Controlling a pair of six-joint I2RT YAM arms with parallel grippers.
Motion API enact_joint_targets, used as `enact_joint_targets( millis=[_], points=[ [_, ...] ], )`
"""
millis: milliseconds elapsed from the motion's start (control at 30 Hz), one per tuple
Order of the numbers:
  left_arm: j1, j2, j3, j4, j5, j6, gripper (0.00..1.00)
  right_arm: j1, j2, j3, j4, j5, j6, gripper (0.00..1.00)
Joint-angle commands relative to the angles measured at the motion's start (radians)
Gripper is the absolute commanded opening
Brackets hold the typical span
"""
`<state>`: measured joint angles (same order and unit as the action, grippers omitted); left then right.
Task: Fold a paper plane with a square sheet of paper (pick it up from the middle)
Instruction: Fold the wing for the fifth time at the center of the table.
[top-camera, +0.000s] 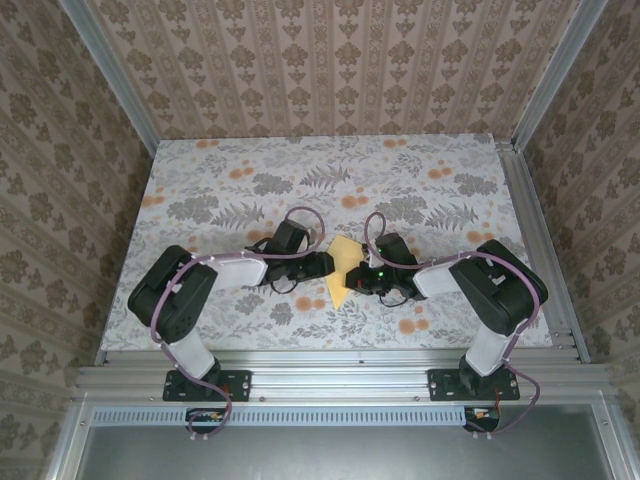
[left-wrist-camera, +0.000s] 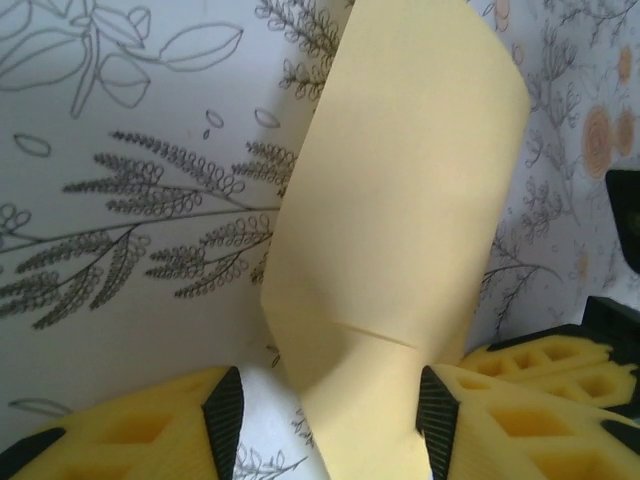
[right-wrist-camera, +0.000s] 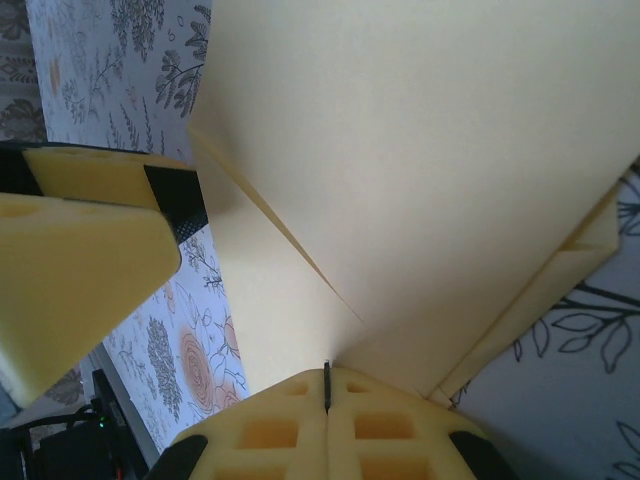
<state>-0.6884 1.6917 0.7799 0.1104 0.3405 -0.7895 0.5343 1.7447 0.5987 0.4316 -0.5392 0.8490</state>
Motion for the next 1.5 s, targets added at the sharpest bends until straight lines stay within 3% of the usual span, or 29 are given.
enact_joint_targets(
  millis=[0,467,900,1467],
  points=[
    [-0.005,0.012,0.027,0.032,-0.005,-0.017,0.50,-0.003,0.027,-0.030,-0.061,0.025,-0.002,0.00],
    [-0.006,0.008,0.052,-0.018,-0.009,0.013,0.22,-0.003,0.023,-0.017,-0.070,0.020,-0.005,0.00],
    [-0.028,0.016,0.119,-0.160,-0.046,0.121,0.05,-0.003,-0.034,0.022,-0.134,0.032,-0.016,0.00],
    [-0.068,0.049,0.213,-0.280,-0.103,0.203,0.03,-0.005,-0.045,0.043,-0.196,0.071,-0.028,0.00]
  ],
)
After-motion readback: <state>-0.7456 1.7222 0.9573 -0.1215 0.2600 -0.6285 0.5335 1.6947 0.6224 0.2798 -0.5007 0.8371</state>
